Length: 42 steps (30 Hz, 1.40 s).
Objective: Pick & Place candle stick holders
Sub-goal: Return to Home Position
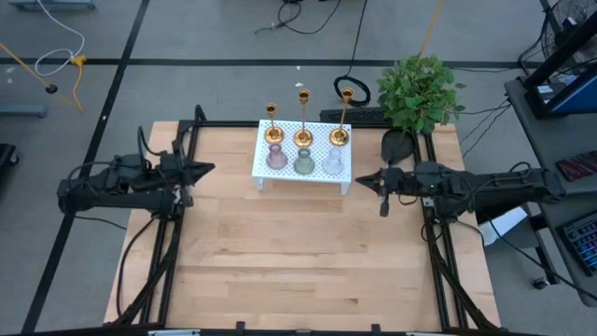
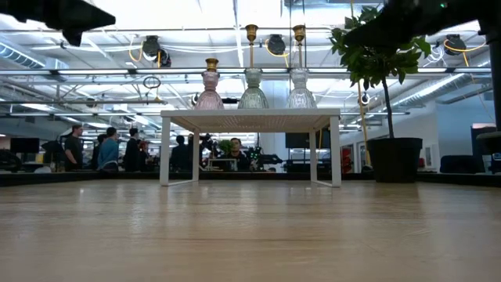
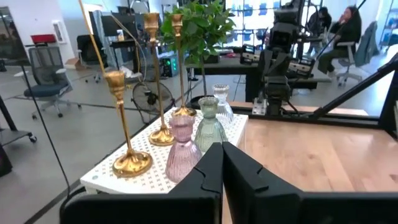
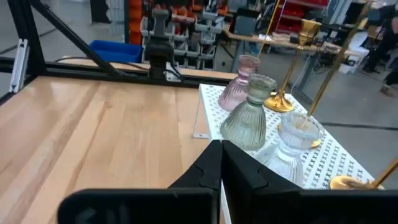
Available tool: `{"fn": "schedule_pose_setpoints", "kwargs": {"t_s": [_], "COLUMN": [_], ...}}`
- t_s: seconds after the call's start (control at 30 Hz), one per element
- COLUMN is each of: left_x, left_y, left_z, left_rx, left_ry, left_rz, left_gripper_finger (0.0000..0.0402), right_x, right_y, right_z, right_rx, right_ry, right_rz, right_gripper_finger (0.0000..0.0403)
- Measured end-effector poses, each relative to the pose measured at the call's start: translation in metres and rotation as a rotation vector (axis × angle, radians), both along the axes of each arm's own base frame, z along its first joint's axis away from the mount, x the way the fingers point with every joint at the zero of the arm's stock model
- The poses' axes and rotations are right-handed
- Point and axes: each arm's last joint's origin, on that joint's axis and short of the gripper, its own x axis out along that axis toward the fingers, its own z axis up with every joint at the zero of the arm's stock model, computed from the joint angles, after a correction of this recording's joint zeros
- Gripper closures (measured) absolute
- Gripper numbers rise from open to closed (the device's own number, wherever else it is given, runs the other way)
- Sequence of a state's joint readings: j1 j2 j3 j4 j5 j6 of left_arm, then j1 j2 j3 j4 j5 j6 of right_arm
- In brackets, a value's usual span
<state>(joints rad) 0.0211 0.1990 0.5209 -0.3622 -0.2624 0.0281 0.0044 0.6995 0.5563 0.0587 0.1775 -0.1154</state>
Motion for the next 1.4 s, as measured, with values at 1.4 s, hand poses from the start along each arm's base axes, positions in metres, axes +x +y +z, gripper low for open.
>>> {"fn": "schedule_pose_setpoints", "kwargs": {"t_s": [1.4], "left_x": [0.026], "left_y": [-0.003], "left_z": [-0.109], "left_rx": [0.096], "left_ry": [-0.126], "left_rz": [-0.125], "left_gripper_finger": [0.0397], "right_x": [-0.054], "right_y": [0.006], "right_z": [-0.089], "right_rx": [0.117], "right_ry": [-0.229], "right_rz": [0.226], "right_gripper_finger": [0.0403]}}
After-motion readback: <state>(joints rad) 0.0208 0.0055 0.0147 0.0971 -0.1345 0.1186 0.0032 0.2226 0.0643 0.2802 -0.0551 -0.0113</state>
